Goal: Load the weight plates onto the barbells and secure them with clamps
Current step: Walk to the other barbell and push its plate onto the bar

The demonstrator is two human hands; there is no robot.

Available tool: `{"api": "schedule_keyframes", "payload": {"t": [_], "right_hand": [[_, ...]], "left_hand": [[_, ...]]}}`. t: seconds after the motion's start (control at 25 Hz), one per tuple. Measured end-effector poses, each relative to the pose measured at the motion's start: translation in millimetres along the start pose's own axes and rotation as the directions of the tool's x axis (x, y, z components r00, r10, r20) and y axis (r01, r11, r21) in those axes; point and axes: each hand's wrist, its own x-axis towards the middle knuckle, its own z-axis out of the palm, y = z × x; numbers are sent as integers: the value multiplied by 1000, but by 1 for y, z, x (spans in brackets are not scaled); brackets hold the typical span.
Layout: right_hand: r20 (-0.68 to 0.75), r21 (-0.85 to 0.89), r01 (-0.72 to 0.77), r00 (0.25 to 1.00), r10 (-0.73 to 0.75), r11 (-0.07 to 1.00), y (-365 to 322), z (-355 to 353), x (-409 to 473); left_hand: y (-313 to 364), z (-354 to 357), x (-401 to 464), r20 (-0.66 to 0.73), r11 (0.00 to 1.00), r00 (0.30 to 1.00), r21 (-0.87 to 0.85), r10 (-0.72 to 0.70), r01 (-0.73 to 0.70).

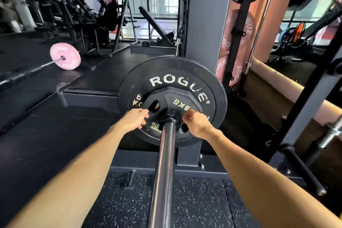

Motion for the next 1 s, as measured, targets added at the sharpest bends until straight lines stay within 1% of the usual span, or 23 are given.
{"api": "schedule_keyframes", "payload": {"t": [0.08,0.2,0.36,0.44,0.56,0.64,0.68,0.76,1.0], "right_hand": [[-54,10,29,998,-28,1000,6,20,2],[-159,100,35,987,-19,994,14,43,2],[-265,166,43,964,2,985,13,52,3],[-265,205,21,964,35,979,11,51,5],[-255,222,-2,965,60,975,11,53,2],[-259,232,-1,964,62,973,12,58,1],[-263,233,0,963,63,972,12,61,1],[-275,266,-1,958,77,964,12,65,0],[-268,360,-27,954,131,933,14,72,-3]], "left_hand": [[-14,13,5,2,1000,1000,-12,8,-8],[-30,37,11,24,998,999,-62,29,-27],[-22,57,15,51,972,997,-231,55,-42],[-12,61,20,79,944,997,-329,24,3],[3,70,16,184,879,983,-465,-19,104],[8,78,13,204,829,978,-542,-32,140],[9,80,15,187,822,982,-555,-24,126],[10,81,16,129,841,992,-535,-7,76],[16,76,10,43,920,999,-393,19,-1]]}}
